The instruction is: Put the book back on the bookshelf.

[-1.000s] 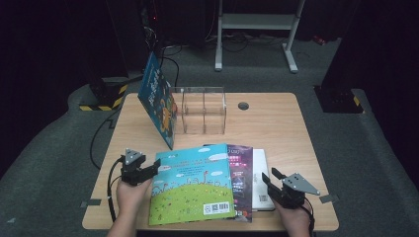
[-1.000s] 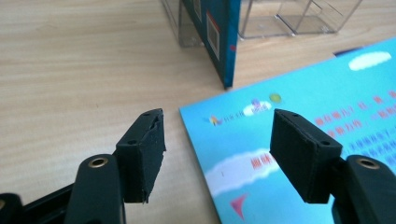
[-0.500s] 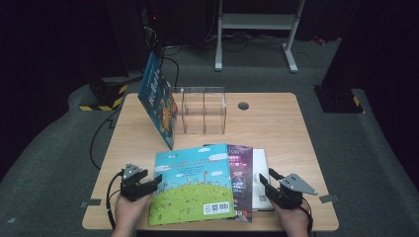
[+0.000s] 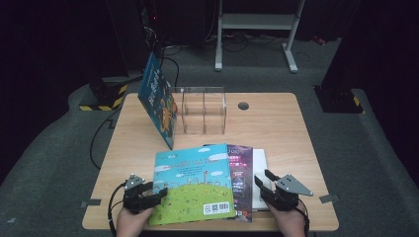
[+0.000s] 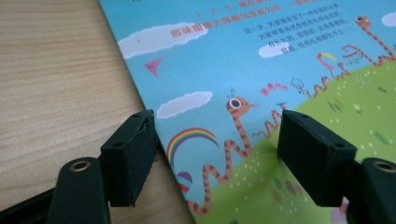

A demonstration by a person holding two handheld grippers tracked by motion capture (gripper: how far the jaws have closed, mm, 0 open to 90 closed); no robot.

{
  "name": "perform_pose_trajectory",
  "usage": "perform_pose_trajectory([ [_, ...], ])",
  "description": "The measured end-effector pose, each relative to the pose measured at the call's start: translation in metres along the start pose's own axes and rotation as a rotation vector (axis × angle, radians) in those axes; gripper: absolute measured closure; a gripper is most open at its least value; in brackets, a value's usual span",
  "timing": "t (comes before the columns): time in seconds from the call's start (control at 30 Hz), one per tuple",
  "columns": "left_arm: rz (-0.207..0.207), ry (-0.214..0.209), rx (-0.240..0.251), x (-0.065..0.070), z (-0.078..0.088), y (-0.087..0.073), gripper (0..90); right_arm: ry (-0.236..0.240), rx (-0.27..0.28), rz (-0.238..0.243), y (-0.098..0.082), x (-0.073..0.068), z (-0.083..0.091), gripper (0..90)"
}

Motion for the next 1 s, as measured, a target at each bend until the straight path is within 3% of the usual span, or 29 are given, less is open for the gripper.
perform_pose_trajectory([
  [0.23, 0.005, -0.003, -0.001, 0.000, -0.003, 0.000, 22.1, 0.054, -0.025, -0.004, 0.002, -0.020, -0.008, 50.8],
  [0.53, -0.015, -0.028, -0.002, 0.005, -0.004, -0.001, 15.9, 0.083, -0.069, -0.018, 0.004, -0.039, -0.020, 43.0],
  [0.7, -0.021, -0.024, 0.004, 0.005, -0.004, -0.002, 14.1, 0.101, -0.100, -0.043, 0.002, -0.043, -0.026, 36.2],
  [1.0, -0.006, -0.016, 0.009, 0.005, -0.005, -0.001, 14.4, 0.111, -0.114, -0.052, 0.001, -0.046, -0.028, 35.1],
])
Point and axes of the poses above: each handheld gripper's, and its own axes: z roughly backward along the jaws, y roughly out of its top, x roughly to its right, the point moved 8 cm from there along -z, roughly forward along the jaws, and after that the axes turned 15 degrees about y, right-handed, at the moved point
